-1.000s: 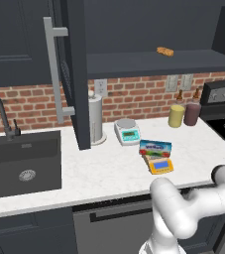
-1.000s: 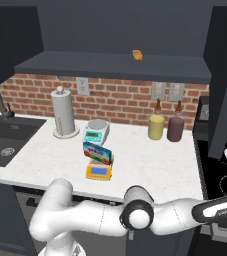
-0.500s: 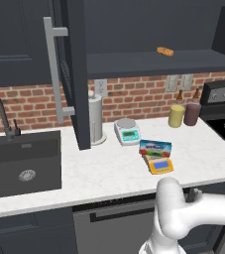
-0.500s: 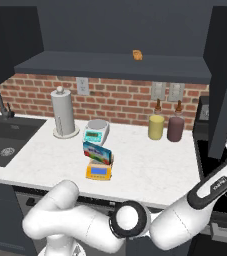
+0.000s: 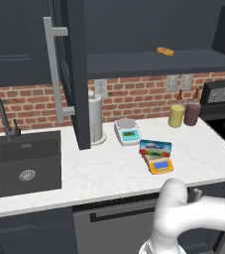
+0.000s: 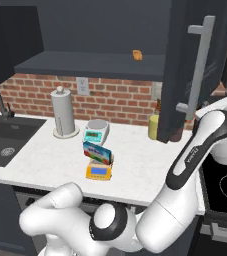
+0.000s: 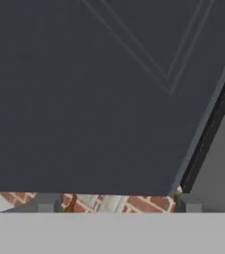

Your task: Pick the boxed food and place it on the digital scale for weighing, and close the cabinet.

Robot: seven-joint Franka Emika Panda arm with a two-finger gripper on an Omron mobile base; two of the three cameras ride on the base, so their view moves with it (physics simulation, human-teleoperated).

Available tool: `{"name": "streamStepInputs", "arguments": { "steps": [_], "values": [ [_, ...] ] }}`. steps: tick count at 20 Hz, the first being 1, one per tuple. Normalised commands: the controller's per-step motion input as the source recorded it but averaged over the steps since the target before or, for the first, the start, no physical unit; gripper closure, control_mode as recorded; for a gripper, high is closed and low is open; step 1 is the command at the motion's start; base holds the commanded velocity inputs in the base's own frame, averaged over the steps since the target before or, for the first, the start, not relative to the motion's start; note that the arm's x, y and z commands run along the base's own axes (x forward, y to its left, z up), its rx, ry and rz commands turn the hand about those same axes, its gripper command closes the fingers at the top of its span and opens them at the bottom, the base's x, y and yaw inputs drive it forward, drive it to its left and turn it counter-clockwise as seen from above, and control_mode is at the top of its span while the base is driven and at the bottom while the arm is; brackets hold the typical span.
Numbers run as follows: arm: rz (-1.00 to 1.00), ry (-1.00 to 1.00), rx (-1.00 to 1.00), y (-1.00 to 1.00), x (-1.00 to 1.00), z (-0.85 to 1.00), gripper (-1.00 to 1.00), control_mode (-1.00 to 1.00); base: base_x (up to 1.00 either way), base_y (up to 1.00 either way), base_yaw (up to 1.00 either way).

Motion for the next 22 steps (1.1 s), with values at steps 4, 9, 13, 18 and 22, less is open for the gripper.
{"name": "streamStepInputs", "arguments": {
  "steps": [4, 9, 13, 18, 22],
  "values": [
    [0.13, 0.00, 0.00, 0.82, -0.68, 0.95, -1.00, -1.00, 0.00, 0.00, 0.00],
    [0.10, -0.04, 0.00, 1.00, -0.19, 0.91, -1.00, -1.00, 0.00, 0.00, 0.00],
    [0.07, -0.11, 0.02, 1.00, 0.00, 1.00, -1.00, -1.00, 0.00, 0.00, 0.00],
    [0.02, -0.06, 0.01, 0.99, 0.28, 0.65, -1.00, -1.00, 0.00, 0.00, 0.00],
    [-0.01, -0.11, 0.00, 0.68, 0.83, 0.04, -1.00, -1.00, 0.00, 0.00, 0.00]
  ]
}}
